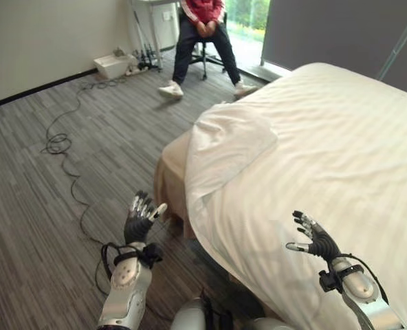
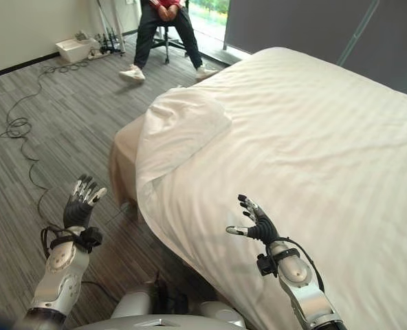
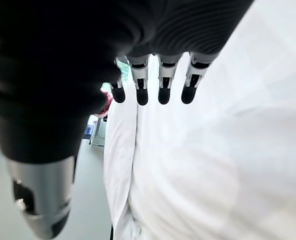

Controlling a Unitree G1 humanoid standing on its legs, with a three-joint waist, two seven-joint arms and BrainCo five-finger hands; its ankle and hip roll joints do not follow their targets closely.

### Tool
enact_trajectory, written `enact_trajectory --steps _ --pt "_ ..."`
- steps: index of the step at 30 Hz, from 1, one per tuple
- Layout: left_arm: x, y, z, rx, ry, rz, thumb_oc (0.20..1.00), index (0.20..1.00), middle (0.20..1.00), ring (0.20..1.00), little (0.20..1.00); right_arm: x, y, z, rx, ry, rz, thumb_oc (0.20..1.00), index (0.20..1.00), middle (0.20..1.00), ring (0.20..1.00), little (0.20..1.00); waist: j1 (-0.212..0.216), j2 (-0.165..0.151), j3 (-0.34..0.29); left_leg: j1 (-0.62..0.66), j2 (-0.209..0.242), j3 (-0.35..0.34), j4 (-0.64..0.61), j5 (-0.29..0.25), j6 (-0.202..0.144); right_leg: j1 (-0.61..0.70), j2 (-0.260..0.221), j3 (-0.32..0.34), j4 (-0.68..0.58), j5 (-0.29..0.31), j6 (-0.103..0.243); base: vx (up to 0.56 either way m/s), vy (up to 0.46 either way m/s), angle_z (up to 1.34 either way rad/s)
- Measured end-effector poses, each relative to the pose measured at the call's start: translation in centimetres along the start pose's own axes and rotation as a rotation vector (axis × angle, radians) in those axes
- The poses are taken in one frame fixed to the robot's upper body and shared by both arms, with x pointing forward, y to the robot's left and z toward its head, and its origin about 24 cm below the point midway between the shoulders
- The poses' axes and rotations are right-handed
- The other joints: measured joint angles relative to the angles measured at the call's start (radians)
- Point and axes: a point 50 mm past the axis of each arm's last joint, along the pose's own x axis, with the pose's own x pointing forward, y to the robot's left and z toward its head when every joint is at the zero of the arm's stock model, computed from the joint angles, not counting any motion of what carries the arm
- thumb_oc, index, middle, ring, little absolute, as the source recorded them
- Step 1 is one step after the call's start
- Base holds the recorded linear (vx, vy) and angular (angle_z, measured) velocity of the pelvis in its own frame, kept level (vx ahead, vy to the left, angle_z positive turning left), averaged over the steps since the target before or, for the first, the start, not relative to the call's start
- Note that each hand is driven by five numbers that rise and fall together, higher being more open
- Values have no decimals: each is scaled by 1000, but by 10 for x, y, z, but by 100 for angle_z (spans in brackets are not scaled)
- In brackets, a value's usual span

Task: Making the bed.

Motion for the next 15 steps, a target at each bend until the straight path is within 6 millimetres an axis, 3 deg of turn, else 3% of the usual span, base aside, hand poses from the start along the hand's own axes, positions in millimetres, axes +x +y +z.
enact_trajectory --steps 4,5,6,7,9,11,14,15 --pt "7 -5 8 -11 -41 -5 1000 1000 1000 1000 1000 3 -6 0 -20 1 -10 1000 1000 1000 1000 1000 -4 29 8 18 17 -75 -142 80 -14 38 -1 20 -18 -4 8 223 118 -9" --pt "8 -6 10 -13 -48 -7 1000 1000 1000 1000 1000 4 -7 -1 -21 7 -18 1000 1000 1000 1000 1000 -9 30 9 14 29 -85 -153 84 -9 46 -3 22 -21 -6 10 465 220 -30" --pt "8 -3 10 -15 -53 10 1000 1000 1000 1000 1000 4 -8 -1 -21 10 -26 1000 1000 1000 1000 1000 0 29 10 21 56 -156 -153 89 -3 66 2 65 -28 -27 33 423 197 -42" --pt "8 0 11 -16 -60 26 1000 1000 1000 1000 1000 6 -9 -1 -23 7 -30 1000 1000 1000 1000 1000 4 29 10 22 65 -166 -141 89 -3 74 1 71 -30 -21 24 466 235 -42" --pt "8 5 14 -21 -78 51 1000 1000 1000 1000 1000 6 -14 -1 -25 10 -50 1000 1000 1000 1000 1000 -7 31 16 20 88 -154 -86 89 -3 112 -7 84 -42 -49 40 506 323 -18" --pt "8 7 14 -22 -80 60 1000 1000 1000 1000 1000 3 -20 -3 -19 18 -79 1000 1000 1000 1000 1000 -14 33 15 19 96 -65 -30 87 1 140 -19 79 -45 -77 45 395 324 7" --pt "4 19 6 -1 -45 101 1000 1000 1000 1000 1000 1 -26 -5 -23 25 -128 1000 1000 1000 1000 1000 -20 43 -6 28 14 10 16 92 15 160 -89 73 -26 -132 110 564 497 2" --pt "4 23 0 -1 -21 130 1000 1000 1000 1000 1000 2 -27 -3 -42 21 -127 1000 1000 1000 1000 1000 -26 60 -4 60 9 36 -8 97 40 148 -95 67 42 -153 119 449 432 -25"
